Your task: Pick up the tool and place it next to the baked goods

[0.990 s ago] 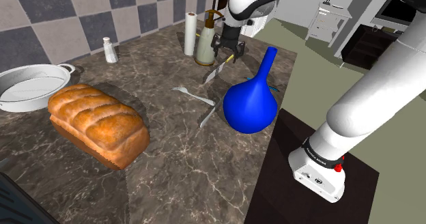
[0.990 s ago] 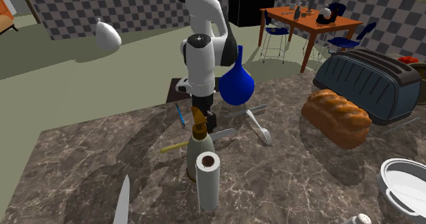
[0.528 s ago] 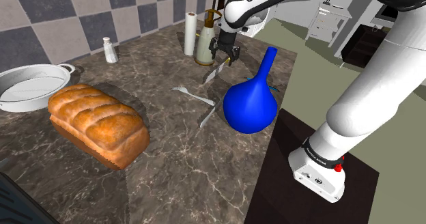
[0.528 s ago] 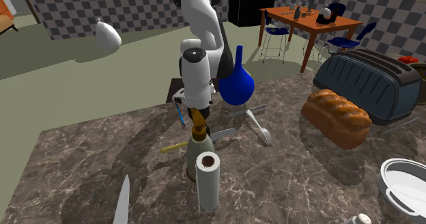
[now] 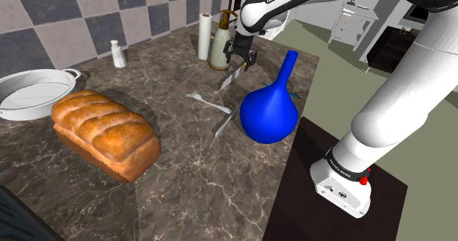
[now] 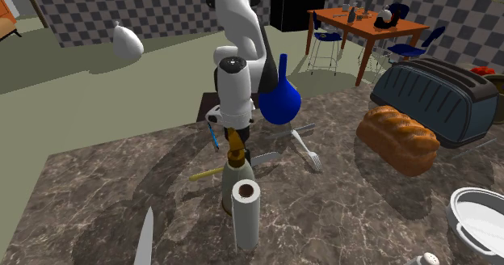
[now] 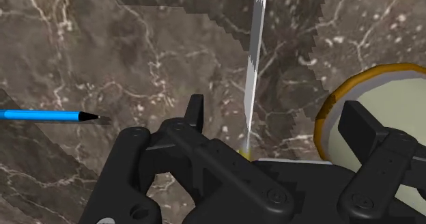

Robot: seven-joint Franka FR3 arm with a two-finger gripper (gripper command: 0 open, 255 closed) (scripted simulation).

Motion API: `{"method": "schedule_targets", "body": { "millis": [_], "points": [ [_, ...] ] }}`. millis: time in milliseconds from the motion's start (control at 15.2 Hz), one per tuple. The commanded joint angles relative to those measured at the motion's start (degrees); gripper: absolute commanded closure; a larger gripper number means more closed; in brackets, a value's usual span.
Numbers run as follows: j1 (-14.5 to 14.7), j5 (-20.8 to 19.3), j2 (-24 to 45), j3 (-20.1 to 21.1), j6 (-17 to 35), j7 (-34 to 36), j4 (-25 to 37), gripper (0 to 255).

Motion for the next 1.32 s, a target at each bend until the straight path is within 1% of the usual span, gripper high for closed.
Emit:
{"method": "schedule_targets", "body": {
  "millis": [0,132,198,330,792,1254],
  "points": [
    [-0.3,-0.2,2.8,-0.4,0.2,0.1,-0.4,0],
    [-0.3,-0.2,2.8,-0.4,0.2,0.1,-0.4,0],
    [-0.4,0.0,2.1,-0.4,0.1,-0.1,-1.0,255],
    [-0.3,0.1,1.8,-0.3,0.6,0.0,-1.7,255],
    [-0.3,-0.2,2.8,-0.4,0.2,0.1,-0.4,255],
    [-0.5,0.8,-0.2,-0.2,-4.8,-0.5,1.6,255]
  ]
}}
